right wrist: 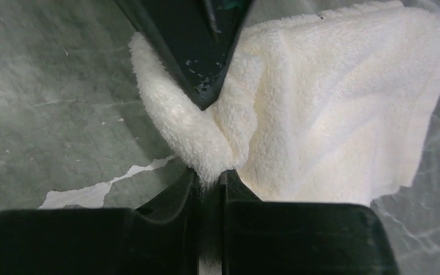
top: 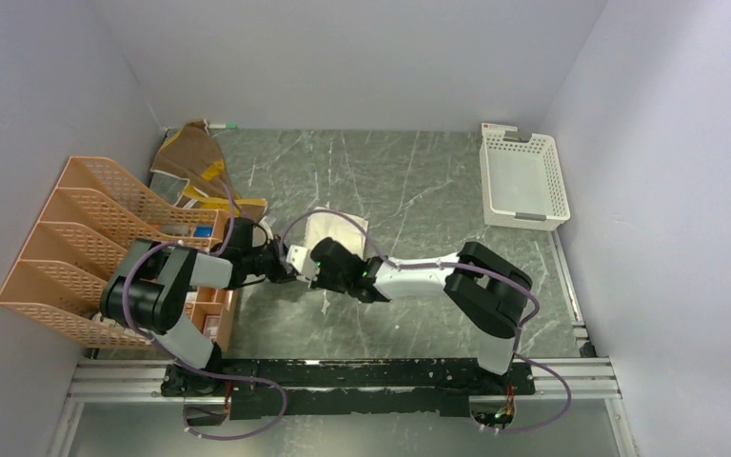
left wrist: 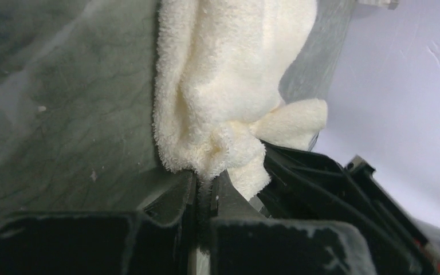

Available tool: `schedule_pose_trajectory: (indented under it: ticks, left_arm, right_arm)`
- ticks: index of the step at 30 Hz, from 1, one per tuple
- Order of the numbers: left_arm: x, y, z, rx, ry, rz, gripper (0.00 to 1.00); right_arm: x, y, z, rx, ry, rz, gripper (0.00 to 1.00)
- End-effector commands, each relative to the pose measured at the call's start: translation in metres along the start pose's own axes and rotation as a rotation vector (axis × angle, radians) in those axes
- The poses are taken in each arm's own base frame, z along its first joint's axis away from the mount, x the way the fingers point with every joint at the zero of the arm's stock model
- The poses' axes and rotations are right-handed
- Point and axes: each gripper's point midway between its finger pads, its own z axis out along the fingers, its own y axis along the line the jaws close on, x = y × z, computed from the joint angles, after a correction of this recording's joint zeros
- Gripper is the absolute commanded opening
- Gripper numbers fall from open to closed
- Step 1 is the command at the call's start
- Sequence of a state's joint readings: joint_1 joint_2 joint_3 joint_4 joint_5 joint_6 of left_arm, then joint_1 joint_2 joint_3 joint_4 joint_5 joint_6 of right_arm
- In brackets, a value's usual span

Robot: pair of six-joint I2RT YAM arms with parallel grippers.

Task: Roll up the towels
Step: Roll the towel at the center of the board.

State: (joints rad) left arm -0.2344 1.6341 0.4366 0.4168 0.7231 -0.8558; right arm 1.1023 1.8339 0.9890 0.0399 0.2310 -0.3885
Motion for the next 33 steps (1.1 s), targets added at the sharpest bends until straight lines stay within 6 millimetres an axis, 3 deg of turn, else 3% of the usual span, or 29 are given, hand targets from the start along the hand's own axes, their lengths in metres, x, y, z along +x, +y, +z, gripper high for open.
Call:
schedule_pose_trajectory:
  ticks: [1, 2, 3, 4, 5, 6, 9, 13, 23, 33]
  left_arm:
    - [-0.015, -0.020, -0.015, 0.069, -0.019, 0.039, 0.23]
    - [-0.019, -0.025, -0.019, 0.085, -0.030, 0.050, 0.37]
    - [-0.025, -0.032, -0.022, 0.098, -0.046, 0.064, 0.59]
    - [-0.031, -0.039, -0.026, 0.107, -0.067, 0.084, 0.72]
    - [-0.037, -0.046, -0.030, 0.106, -0.088, 0.109, 0.83]
    - [-0.042, -0.050, -0.034, 0.090, -0.107, 0.125, 0.87]
    - [-0.056, -0.071, -0.050, 0.075, -0.179, 0.193, 0.90]
    - [-0.059, -0.077, -0.058, 0.057, -0.208, 0.227, 0.91]
    - [-0.049, -0.031, -0.042, -0.044, -0.173, 0.173, 0.88]
    - [-0.043, -0.014, -0.033, -0.075, -0.138, 0.175, 0.86]
  right_arm:
    - [-0.014, -0.001, -0.013, -0.225, -0.077, 0.174, 0.00]
    - [-0.017, -0.004, -0.017, -0.263, -0.086, 0.194, 0.00]
    - [-0.022, -0.009, -0.020, -0.299, -0.098, 0.214, 0.00]
    - [-0.024, -0.011, -0.022, -0.344, -0.100, 0.232, 0.00]
    - [-0.024, -0.016, -0.024, -0.386, -0.096, 0.259, 0.00]
    - [-0.027, -0.019, -0.026, -0.436, -0.102, 0.287, 0.00]
    - [-0.028, -0.025, -0.028, -0.568, -0.104, 0.370, 0.00]
    - [-0.029, -0.034, -0.023, -0.692, -0.108, 0.460, 0.00]
    - [-0.015, -0.015, 0.002, -0.872, -0.030, 0.518, 0.00]
    - [-0.007, -0.021, 0.011, -0.923, -0.051, 0.611, 0.00]
